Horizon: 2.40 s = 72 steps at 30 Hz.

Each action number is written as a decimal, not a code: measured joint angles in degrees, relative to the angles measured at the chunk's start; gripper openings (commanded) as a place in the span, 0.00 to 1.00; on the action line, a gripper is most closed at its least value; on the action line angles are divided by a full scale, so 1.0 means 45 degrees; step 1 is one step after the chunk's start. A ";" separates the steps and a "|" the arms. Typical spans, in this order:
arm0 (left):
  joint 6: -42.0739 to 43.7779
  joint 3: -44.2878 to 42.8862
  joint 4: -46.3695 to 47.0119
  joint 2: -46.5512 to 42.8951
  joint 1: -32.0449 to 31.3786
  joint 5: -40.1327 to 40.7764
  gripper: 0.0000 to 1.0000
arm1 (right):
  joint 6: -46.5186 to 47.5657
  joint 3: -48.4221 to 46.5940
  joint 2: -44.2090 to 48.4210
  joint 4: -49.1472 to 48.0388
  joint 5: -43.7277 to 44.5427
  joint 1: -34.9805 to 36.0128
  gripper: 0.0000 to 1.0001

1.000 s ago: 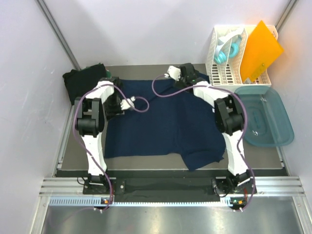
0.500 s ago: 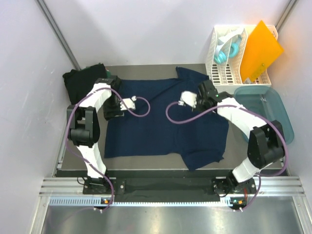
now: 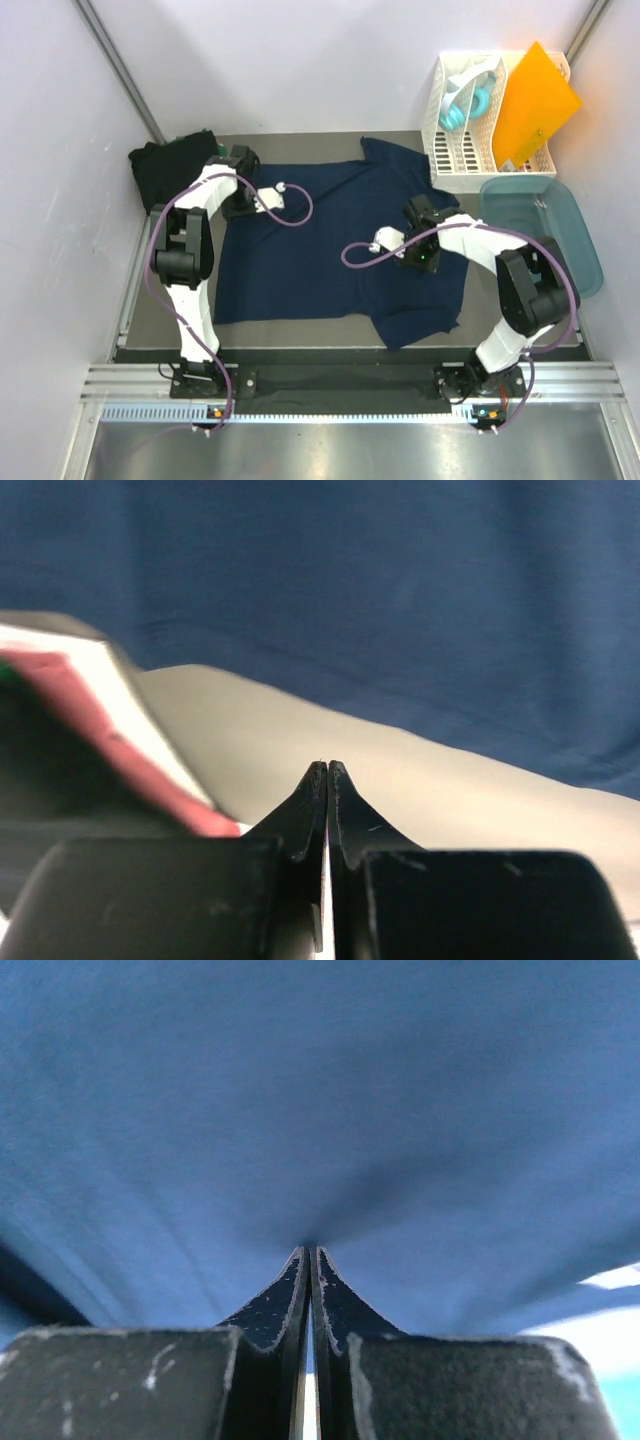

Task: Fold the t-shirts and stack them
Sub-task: Flatten out the tshirt

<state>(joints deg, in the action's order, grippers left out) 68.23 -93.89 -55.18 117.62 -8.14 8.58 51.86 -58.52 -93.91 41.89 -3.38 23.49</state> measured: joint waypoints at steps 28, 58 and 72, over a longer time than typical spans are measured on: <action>-0.0102 -0.0801 0.2992 0.0000 0.0253 -0.0180 0.00 | 0.0005 0.2103 0.1035 -0.1462 -0.0039 0.0005 0.00; -0.0758 -0.4974 0.6445 0.5124 -0.0219 -0.0510 0.00 | 0.0005 0.0792 -0.0044 -0.0131 -0.0078 0.0005 0.00; -0.0078 -0.5508 0.8184 0.6261 -0.0291 0.2618 0.00 | 0.0029 0.0777 -0.0063 -0.0117 -0.0078 0.0005 0.00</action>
<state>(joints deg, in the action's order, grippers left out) 67.88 -118.67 -18.35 145.80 -9.45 20.36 51.99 -55.02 -94.19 41.36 -3.73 23.51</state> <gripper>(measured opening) 0.009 0.004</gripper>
